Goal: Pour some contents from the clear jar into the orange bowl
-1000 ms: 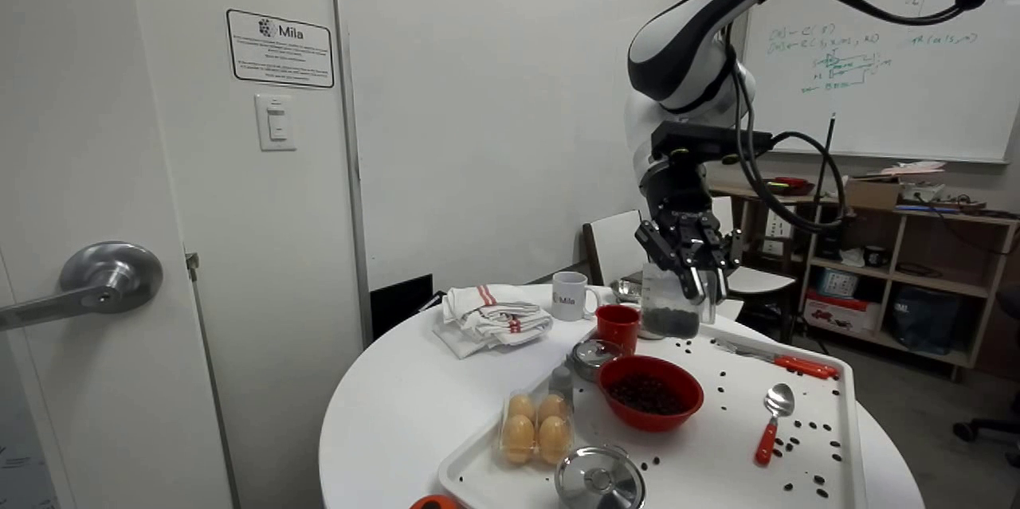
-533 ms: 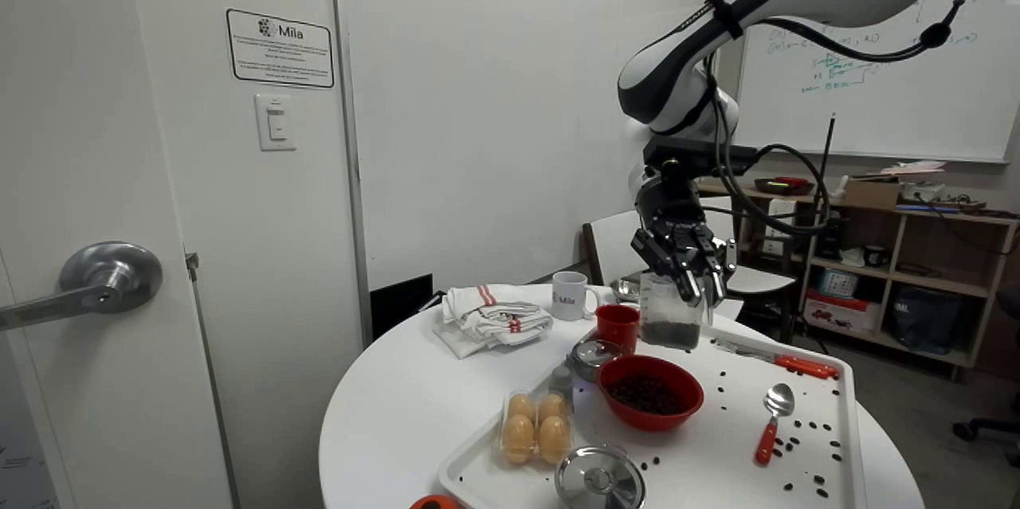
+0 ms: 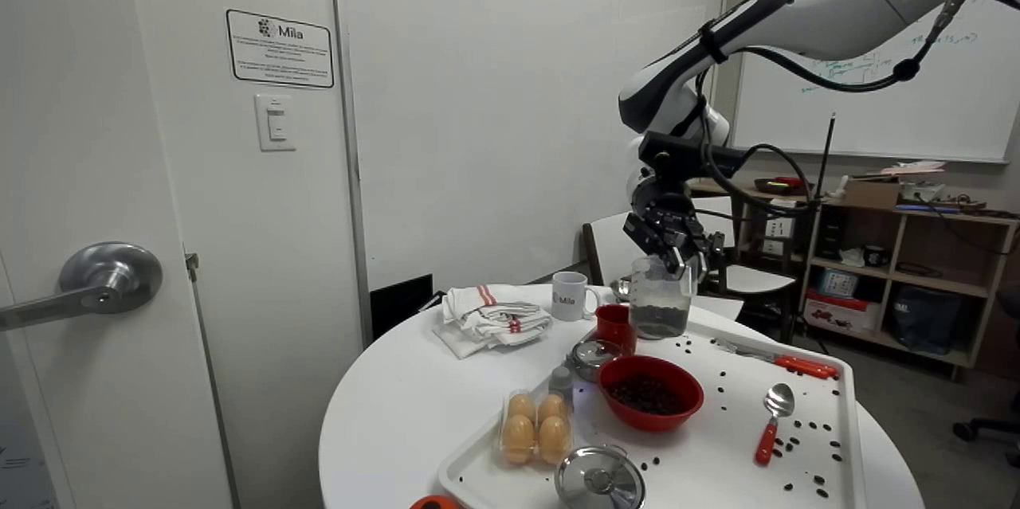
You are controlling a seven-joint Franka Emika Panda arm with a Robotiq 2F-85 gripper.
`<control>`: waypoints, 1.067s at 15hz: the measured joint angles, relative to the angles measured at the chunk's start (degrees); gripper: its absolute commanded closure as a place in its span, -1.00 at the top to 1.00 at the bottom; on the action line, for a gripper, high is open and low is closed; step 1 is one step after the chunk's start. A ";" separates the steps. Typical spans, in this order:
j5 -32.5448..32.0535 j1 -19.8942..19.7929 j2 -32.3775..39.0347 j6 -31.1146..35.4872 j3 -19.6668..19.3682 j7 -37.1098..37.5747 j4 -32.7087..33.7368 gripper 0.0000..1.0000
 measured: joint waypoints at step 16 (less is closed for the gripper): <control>9.21 -4.34 12.42 -10.78 -0.46 3.48 12.53 -0.83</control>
